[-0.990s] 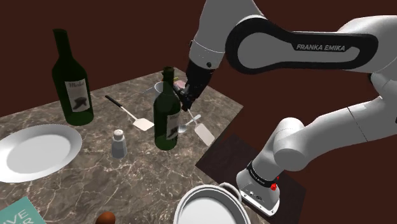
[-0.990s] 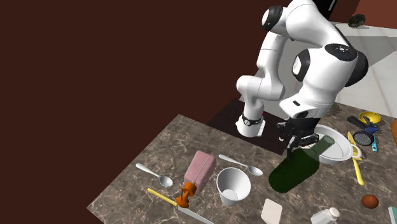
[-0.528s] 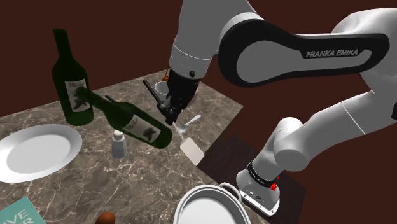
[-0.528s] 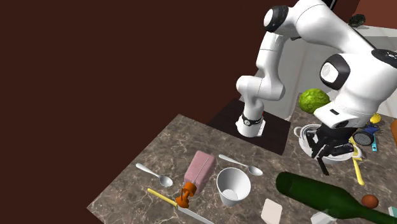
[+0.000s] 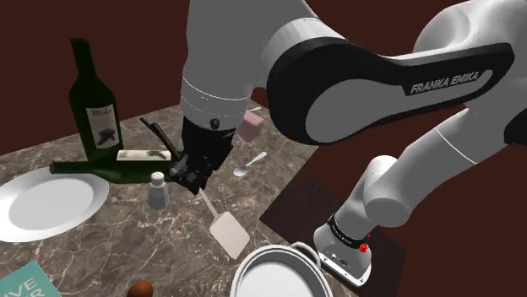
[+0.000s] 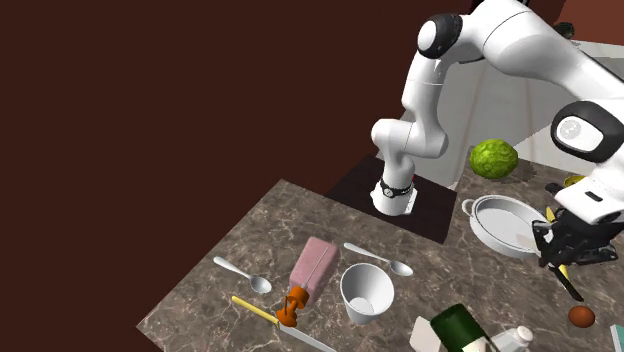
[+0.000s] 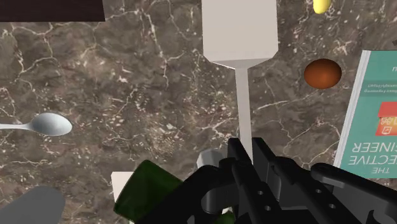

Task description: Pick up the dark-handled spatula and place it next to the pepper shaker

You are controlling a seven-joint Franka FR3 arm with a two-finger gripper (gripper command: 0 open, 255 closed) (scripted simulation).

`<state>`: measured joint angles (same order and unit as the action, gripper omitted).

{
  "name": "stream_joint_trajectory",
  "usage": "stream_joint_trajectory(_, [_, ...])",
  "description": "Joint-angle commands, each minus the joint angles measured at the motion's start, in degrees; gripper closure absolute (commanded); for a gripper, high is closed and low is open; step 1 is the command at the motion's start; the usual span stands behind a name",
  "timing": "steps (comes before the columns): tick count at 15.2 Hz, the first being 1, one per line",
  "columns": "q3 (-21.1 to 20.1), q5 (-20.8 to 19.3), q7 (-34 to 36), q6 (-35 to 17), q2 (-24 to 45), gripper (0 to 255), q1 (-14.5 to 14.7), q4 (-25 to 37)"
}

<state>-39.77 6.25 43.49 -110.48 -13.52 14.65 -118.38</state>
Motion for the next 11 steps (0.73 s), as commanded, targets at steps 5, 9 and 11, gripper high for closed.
stream_joint_trajectory(5, [-1.23, -0.77, 1.40, -4.61, 1.69, 255, 0.09, -3.16])
stream_joint_trajectory(9, [-1.78, -1.30, 1.95, -7.74, 2.71, 255, 0.05, -5.46])
stream_joint_trajectory(11, [-2.06, -1.66, 2.30, -9.30, 3.31, 255, 0.01, -6.54])
